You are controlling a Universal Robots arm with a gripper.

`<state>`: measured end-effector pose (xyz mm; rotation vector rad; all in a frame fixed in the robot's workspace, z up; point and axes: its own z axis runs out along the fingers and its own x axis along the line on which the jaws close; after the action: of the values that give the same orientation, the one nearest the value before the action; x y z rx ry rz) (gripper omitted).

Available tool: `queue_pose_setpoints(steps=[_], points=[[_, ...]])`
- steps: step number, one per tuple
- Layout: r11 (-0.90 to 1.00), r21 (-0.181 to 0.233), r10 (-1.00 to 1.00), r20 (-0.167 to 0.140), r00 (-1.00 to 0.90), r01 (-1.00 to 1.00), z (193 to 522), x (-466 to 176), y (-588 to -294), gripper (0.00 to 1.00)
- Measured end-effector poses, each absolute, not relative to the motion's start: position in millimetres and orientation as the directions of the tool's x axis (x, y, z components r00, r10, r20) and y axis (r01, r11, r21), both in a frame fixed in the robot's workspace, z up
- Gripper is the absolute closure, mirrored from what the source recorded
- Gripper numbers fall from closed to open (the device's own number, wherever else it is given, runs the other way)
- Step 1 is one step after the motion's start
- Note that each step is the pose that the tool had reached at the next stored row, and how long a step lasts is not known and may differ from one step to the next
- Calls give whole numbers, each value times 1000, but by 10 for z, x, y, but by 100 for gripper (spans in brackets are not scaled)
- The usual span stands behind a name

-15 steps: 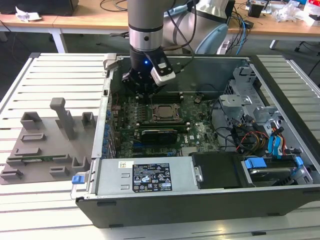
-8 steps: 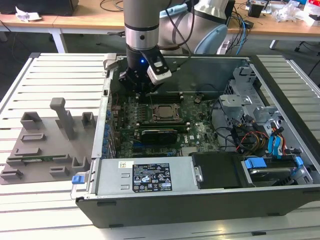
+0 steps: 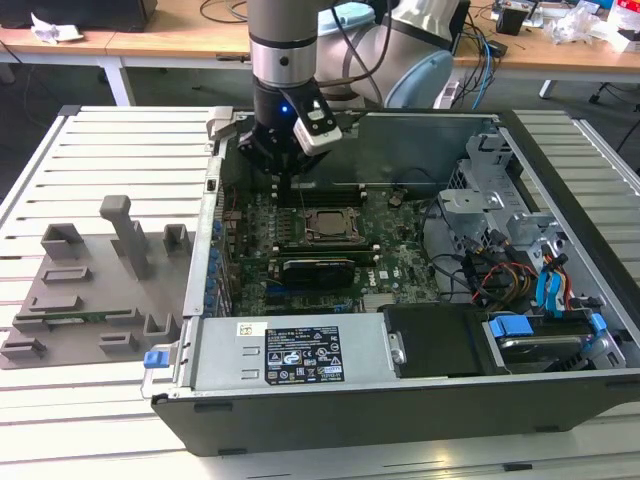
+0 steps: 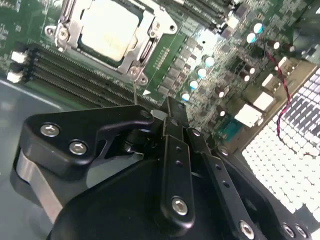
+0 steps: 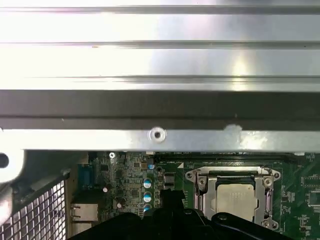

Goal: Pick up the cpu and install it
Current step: 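Install the first cpu locking lever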

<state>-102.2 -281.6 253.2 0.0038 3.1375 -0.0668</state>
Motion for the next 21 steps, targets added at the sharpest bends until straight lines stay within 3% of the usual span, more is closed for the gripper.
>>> queue_pose_setpoints(steps=[21], points=[[999,-43,2,-3,-1000,2,2643,-892,-2749,89]])
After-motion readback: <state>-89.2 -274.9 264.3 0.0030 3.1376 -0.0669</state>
